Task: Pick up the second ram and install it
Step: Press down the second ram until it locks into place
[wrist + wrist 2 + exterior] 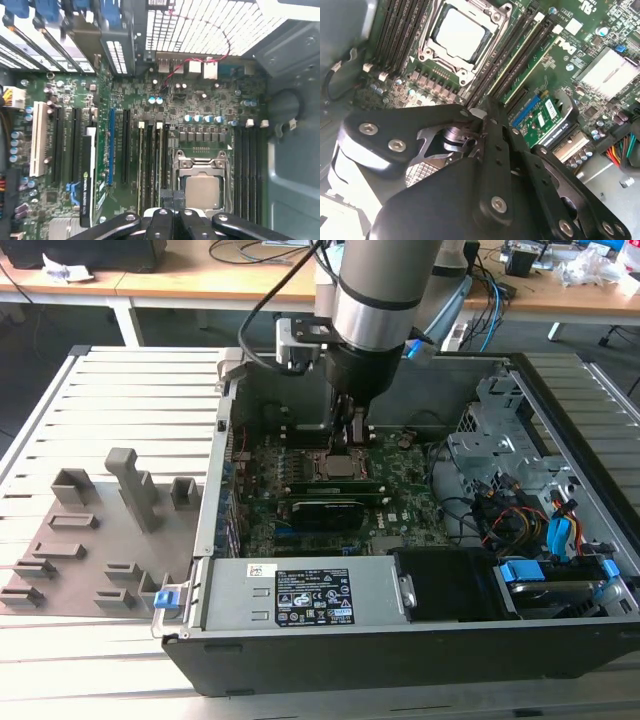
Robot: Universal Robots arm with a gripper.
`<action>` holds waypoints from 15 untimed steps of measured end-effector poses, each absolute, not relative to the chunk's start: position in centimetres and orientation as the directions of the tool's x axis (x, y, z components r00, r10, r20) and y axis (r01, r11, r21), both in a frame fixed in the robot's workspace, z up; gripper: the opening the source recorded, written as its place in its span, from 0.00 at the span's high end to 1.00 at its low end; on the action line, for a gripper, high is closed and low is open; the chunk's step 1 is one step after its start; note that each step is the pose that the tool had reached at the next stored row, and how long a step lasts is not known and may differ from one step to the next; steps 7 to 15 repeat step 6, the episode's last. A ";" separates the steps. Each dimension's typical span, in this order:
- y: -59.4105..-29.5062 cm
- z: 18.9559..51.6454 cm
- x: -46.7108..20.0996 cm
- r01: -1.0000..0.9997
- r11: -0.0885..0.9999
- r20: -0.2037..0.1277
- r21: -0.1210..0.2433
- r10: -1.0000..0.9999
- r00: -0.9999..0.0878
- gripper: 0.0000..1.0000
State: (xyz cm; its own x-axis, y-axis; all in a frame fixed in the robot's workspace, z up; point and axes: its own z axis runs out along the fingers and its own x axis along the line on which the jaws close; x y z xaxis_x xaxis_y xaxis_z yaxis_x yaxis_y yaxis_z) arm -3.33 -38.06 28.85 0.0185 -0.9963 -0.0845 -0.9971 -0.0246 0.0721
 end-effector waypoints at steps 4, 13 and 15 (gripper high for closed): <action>-38.1 28.9 -3.3 -0.997 -0.025 -0.084 0.072 -0.996 0.019 0.89; -38.1 28.9 -3.3 -0.997 -0.025 -0.084 0.072 -0.996 0.019 0.89; -38.1 28.9 -3.3 -0.997 -0.025 -0.084 0.072 -0.996 0.019 0.89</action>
